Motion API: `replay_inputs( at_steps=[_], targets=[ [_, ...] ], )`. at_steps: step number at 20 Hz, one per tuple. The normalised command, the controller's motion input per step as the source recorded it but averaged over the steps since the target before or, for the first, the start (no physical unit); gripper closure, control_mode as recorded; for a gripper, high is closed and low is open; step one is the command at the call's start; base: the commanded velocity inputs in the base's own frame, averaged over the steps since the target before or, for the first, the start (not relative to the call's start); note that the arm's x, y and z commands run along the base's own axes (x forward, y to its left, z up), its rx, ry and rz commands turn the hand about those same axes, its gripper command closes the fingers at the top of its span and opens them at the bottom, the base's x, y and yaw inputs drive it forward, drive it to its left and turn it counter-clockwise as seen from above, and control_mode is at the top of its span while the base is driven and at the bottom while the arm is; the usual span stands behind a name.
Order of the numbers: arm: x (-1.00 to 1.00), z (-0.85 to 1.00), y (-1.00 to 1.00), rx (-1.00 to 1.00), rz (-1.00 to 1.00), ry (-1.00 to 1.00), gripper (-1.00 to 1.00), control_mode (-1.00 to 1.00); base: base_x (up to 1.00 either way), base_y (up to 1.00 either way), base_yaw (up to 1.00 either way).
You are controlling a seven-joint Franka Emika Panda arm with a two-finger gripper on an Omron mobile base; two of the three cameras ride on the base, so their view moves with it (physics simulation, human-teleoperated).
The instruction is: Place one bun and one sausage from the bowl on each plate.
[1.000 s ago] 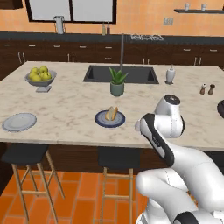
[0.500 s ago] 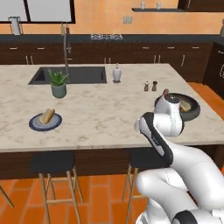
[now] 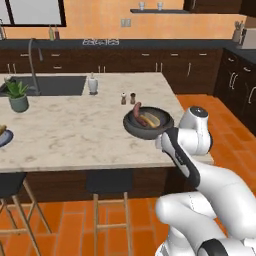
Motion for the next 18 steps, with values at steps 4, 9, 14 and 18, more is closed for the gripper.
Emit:
replay_inputs(
  at_steps=[4, 9, 14, 18],
  targets=[
    [0.00, 0.00, 0.00, 0.00, 0.00, 0.00, -1.00, 1.00, 0.90, -0.54, 0.01],
    [0.00, 0.00, 0.00, 0.00, 0.00, 0.00, -1.00, 1.00, 0.43, 0.02, 0.03],
    [0.22, 0.14, 0.02, -0.01, 0.01, 0.00, -1.00, -1.00, 0.00, 0.00, 0.00],
    [1.00, 0.46, 0.18, -0.04, 0.09, 0.00, -1.00, -1.00, 0.00, 0.00, 0.00]
  ],
)
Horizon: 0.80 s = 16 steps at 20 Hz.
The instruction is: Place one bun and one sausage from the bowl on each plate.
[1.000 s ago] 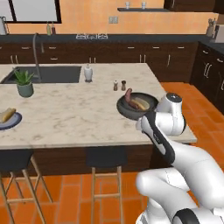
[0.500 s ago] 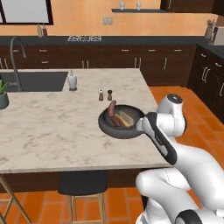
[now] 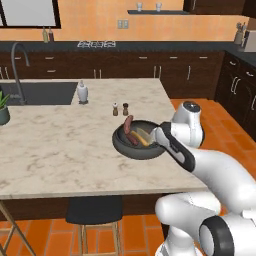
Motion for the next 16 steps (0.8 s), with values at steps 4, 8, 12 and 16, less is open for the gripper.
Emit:
replay_inputs(
  at_steps=[4, 8, 12, 16],
  targets=[
    [1.00, 0.33, 0.19, -0.10, 0.09, 0.01, -1.00, -1.00, 0.00, 0.00, 0.00],
    [0.37, -0.07, 0.11, -0.12, 0.24, 0.12, -1.00, -1.00, 0.00, 0.00, 0.00],
    [0.01, -0.48, 0.01, -0.06, 0.18, 0.29, -1.00, -1.00, 0.00, 0.00, 0.00],
    [0.11, -0.12, 0.06, 0.00, 0.05, 0.16, -1.00, -1.00, 0.00, 0.00, 0.00]
  ],
)
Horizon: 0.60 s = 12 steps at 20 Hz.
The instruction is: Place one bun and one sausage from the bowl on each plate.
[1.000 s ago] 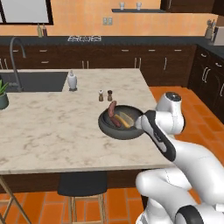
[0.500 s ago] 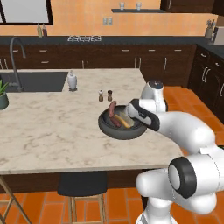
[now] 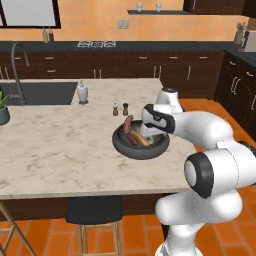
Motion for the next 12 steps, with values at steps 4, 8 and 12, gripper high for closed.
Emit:
replay_inputs(
  at_steps=[4, 8, 12],
  targets=[
    [0.53, -0.08, 0.29, 0.00, 0.00, 0.01, -1.00, -1.00, 0.00, 0.00, 0.00],
    [0.59, -0.14, 0.20, 0.00, 0.00, 0.04, -1.00, -1.00, 0.00, 0.00, 0.00],
    [0.05, -0.33, -0.01, 0.00, 0.00, 0.08, -1.00, -1.00, 0.00, 0.00, 0.00]
  ],
)
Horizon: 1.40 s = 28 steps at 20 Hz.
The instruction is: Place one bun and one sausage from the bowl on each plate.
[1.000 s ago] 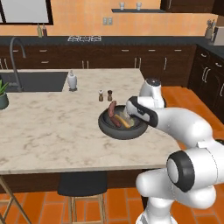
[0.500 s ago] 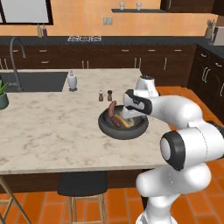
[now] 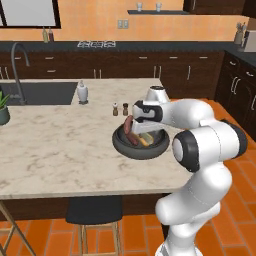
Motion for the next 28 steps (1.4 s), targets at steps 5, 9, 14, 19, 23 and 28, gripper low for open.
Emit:
replay_inputs(
  at_steps=[5, 9, 14, 19, 23, 28],
  targets=[
    [0.06, -0.48, 0.00, 0.00, 0.00, 0.04, -1.00, -1.00, 0.00, 0.00, 0.00],
    [0.00, -0.32, 0.00, 0.00, 0.00, 0.00, -1.00, -1.00, 0.00, 0.00, 0.00],
    [0.00, -0.38, 0.03, 0.00, 0.09, 0.00, -1.00, -1.00, 0.00, 0.00, 0.00],
    [0.00, -0.01, 0.00, 0.00, 0.02, 0.01, 1.00, -1.00, 0.00, 0.00, 0.00],
    [-0.01, 0.00, 0.00, 0.00, 0.00, 0.01, 1.00, -1.00, 0.00, 0.00, 0.00],
    [-0.35, 0.41, -0.03, 0.00, 0.00, 0.00, 1.00, -1.00, 0.00, 0.00, 0.00]
  ],
)
